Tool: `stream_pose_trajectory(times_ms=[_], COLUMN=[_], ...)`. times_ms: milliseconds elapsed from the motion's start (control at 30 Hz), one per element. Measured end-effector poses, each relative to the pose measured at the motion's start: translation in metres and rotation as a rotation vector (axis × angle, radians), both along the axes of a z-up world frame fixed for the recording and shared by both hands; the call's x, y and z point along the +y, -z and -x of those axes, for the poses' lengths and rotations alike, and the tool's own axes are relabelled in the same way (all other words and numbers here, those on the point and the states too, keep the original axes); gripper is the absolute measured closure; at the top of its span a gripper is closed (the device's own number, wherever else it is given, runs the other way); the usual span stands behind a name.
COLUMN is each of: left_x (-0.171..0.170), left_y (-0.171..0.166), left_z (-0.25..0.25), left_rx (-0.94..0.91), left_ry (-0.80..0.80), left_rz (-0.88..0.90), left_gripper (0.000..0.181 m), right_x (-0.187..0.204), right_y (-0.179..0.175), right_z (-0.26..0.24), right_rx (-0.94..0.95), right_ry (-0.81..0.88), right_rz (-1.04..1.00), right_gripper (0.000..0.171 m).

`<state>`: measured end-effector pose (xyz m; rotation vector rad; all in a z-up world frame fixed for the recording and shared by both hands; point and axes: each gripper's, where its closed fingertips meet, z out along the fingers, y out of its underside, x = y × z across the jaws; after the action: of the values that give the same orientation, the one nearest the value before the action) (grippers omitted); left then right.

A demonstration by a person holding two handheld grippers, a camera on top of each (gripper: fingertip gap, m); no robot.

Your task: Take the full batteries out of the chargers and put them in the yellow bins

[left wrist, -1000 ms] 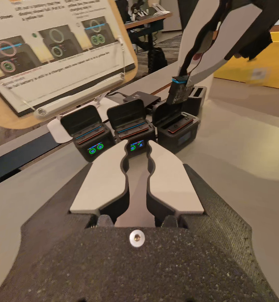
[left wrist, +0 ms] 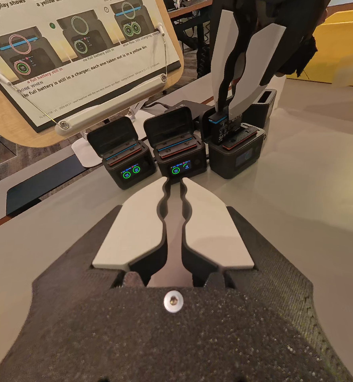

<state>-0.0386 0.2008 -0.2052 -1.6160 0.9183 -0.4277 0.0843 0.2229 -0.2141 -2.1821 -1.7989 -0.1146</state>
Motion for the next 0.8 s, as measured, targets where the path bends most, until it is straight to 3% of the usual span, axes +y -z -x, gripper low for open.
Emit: stream_pose_trajectory(times_ms=[367,800], left_x=[-0.001,-0.002], left_y=[0.003,0.009], left_z=[-0.001,-0.004], left_rx=[0.021,0.054], left_ry=[0.011,0.031], left_rz=[-0.013,-0.02], left_gripper=[0.173,0.173], right_x=[-0.003,-0.001], right_y=[0.02,0.015], right_z=[-0.005,-0.004], right_rx=[0.009,0.012], right_ry=[0.007,-0.007], right_rz=[0.056,0.034], right_gripper=[0.156,0.157])
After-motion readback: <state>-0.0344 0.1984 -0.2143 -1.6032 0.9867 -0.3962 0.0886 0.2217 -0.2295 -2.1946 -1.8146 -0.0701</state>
